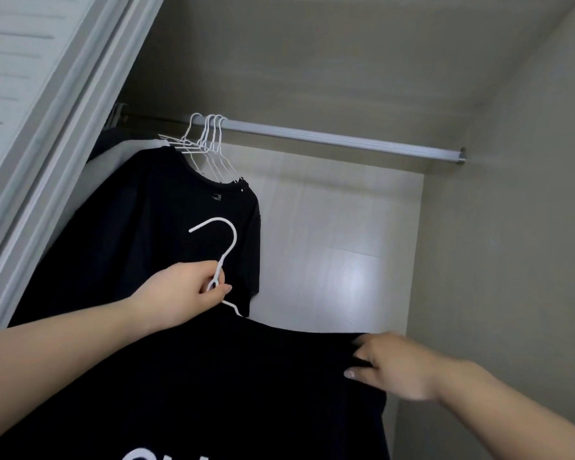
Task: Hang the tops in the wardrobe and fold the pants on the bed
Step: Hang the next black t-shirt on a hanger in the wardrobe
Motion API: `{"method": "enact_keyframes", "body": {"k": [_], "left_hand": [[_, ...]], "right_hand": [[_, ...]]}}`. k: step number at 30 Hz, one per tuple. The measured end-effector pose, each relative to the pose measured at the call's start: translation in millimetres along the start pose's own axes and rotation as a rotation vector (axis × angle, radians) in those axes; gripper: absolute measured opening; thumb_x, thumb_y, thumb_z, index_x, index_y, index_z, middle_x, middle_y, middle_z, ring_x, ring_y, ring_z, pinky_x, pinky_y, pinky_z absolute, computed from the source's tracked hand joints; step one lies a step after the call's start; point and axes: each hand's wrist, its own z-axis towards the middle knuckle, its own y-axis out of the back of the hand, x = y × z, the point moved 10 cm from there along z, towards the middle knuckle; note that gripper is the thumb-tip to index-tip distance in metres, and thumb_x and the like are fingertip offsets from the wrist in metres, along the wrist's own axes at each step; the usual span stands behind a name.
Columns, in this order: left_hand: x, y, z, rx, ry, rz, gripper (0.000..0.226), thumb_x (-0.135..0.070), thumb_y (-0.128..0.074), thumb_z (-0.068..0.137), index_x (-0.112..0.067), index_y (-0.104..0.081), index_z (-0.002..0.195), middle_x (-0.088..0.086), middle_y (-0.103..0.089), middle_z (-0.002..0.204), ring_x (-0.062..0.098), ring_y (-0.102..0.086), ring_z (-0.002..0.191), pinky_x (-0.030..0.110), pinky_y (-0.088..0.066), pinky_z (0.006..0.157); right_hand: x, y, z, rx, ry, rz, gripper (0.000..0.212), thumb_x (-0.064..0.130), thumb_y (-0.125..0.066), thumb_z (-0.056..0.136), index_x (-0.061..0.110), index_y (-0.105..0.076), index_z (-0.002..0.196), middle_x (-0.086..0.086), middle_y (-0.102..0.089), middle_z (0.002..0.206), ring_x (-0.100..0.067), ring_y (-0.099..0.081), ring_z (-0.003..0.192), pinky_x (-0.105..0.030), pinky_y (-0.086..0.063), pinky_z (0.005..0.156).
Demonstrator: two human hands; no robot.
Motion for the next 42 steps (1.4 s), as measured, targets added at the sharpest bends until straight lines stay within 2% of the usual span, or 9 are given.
{"method": "enact_keyframes", "body": {"k": [3, 8, 13, 21, 26, 29, 31, 35, 42], "left_hand": [[-19, -4, 6, 0.004, -0.041, -0.154, 0.027, -0.041, -0.062, 0.086, -0.026, -0.053, 0.066, -0.011, -0.046, 0.049, 0.005, -0.037, 0.045, 0.022, -0.036, 0.051], [-42, -15, 9, 0.049, -0.103, -0.249, 0.029, -0.035, -0.066, 0.086, -0.023, -0.052, 0.063, -0.009, -0.044, 0.048, 0.004, -0.037, 0.045, 0.015, -0.032, 0.049], [-46, -15, 2, 0.067, -0.19, -0.257, 0.022, -0.036, -0.068, 0.085, -0.017, -0.062, 0.075, -0.013, -0.06, 0.064, 0.0, -0.055, 0.06, 0.014, -0.042, 0.059], [-1, -2, -2, 0.04, -0.17, -0.088, 0.01, -0.046, -0.067, 0.081, -0.036, -0.063, 0.079, -0.011, -0.057, 0.072, 0.005, -0.051, 0.061, 0.015, -0.043, 0.058], [-2, -3, 5, -0.026, -0.1, -0.016, 0.043, -0.062, -0.056, 0.079, -0.026, -0.051, 0.054, -0.012, -0.049, 0.051, 0.007, -0.045, 0.047, 0.026, -0.041, 0.05], [-16, -5, 6, -0.033, -0.154, -0.096, 0.033, -0.061, -0.055, 0.079, -0.037, -0.054, 0.056, -0.015, -0.051, 0.054, 0.007, -0.046, 0.048, 0.025, -0.04, 0.049], [-27, -6, 4, -0.027, -0.194, -0.127, 0.037, -0.068, -0.049, 0.076, -0.036, -0.057, 0.061, -0.013, -0.054, 0.059, 0.008, -0.051, 0.054, 0.028, -0.045, 0.053], [-28, -7, 5, -0.011, -0.202, -0.073, 0.064, -0.08, -0.038, 0.067, -0.019, -0.059, 0.062, -0.001, -0.056, 0.061, 0.014, -0.055, 0.06, 0.037, -0.05, 0.061], [18, 8, 10, -0.037, -0.023, -0.032, 0.069, -0.087, -0.043, 0.054, -0.019, -0.051, 0.054, -0.01, -0.046, 0.046, 0.004, -0.042, 0.043, 0.024, -0.036, 0.046]], "right_hand": [[16, 11, 6, -0.057, 0.071, -0.082, 0.033, 0.039, -0.045, 0.096, 0.015, -0.065, 0.106, -0.007, -0.053, 0.126, -0.024, -0.049, 0.119, -0.026, -0.036, 0.092], [40, 12, 13, -0.073, 0.126, -0.072, 0.023, 0.022, -0.045, 0.092, 0.014, -0.064, 0.103, -0.007, -0.06, 0.113, -0.031, -0.056, 0.1, -0.029, -0.04, 0.08], [23, 16, 8, -0.115, 0.081, -0.046, 0.019, 0.016, -0.046, 0.09, 0.013, -0.058, 0.103, -0.007, -0.059, 0.113, -0.029, -0.054, 0.103, -0.029, -0.037, 0.079], [-24, 30, -7, -0.177, 0.0, -0.064, 0.031, 0.043, -0.04, 0.098, 0.019, -0.059, 0.102, 0.006, -0.057, 0.114, -0.016, -0.054, 0.105, -0.028, -0.039, 0.093], [-33, 36, -6, -0.189, -0.059, 0.122, 0.027, 0.043, -0.055, 0.092, 0.018, -0.066, 0.094, 0.012, -0.048, 0.108, -0.008, -0.051, 0.092, -0.022, -0.041, 0.084], [-28, 43, -5, -0.229, -0.05, 0.243, 0.02, 0.033, -0.06, 0.09, 0.015, -0.066, 0.095, 0.011, -0.052, 0.111, -0.008, -0.054, 0.09, -0.022, -0.044, 0.083], [-22, 45, -5, -0.251, -0.03, 0.378, 0.007, 0.024, -0.058, 0.09, 0.026, -0.064, 0.087, 0.016, -0.059, 0.093, -0.004, -0.056, 0.082, -0.02, -0.046, 0.076], [-12, 39, -10, -0.245, -0.018, 0.488, 0.027, 0.022, -0.054, 0.092, 0.041, -0.053, 0.073, 0.024, -0.058, 0.071, 0.004, -0.052, 0.069, -0.012, -0.041, 0.065], [-22, 40, -20, -0.251, -0.063, 0.564, 0.013, 0.03, -0.057, 0.093, 0.028, -0.056, 0.08, 0.008, -0.062, 0.077, -0.002, -0.055, 0.07, -0.026, -0.047, 0.071]]}}
